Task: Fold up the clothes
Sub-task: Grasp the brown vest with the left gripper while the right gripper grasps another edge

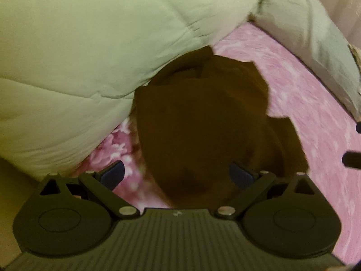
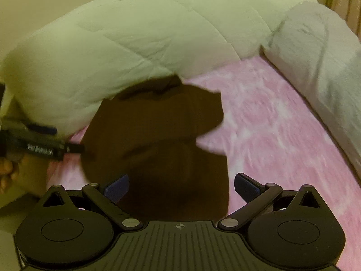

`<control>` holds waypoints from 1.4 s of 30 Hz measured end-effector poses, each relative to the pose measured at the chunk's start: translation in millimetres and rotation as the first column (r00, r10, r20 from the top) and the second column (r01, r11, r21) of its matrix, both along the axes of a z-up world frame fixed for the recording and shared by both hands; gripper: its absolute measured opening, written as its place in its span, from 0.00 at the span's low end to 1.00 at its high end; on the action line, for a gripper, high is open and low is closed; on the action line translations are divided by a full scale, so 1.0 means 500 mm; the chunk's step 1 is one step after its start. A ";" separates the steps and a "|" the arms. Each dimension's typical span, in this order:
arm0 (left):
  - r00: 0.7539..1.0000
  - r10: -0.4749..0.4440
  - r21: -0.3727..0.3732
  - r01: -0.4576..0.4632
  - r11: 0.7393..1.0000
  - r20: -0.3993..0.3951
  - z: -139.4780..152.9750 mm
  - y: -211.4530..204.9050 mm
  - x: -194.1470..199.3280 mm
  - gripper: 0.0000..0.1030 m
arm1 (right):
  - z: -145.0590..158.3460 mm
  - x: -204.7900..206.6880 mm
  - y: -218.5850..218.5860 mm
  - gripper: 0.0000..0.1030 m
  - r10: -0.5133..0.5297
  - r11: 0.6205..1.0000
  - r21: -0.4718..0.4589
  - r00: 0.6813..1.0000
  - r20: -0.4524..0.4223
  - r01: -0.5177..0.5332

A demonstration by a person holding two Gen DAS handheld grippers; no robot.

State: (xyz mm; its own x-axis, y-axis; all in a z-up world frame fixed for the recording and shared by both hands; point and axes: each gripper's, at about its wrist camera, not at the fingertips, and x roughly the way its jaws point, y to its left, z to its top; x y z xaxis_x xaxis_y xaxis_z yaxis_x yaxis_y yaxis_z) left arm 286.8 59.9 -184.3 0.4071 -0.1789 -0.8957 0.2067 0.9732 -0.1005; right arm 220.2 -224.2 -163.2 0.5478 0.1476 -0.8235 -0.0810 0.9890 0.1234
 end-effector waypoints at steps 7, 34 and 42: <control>0.998 0.048 -0.086 -0.052 0.995 -0.040 -0.088 0.030 0.079 0.76 | -0.146 0.247 -0.051 0.99 -0.034 0.999 0.008 0.999 -0.039 0.034; 0.528 -0.706 -0.205 0.844 0.495 0.472 0.379 -0.418 -0.546 0.05 | 0.219 -0.523 -0.448 0.04 -0.585 0.809 0.170 0.798 0.141 0.563; 0.326 -0.897 -0.338 0.915 0.220 0.299 0.327 -0.634 -0.960 0.19 | 0.191 -1.113 -0.615 0.05 -0.881 0.472 0.035 0.469 0.070 0.881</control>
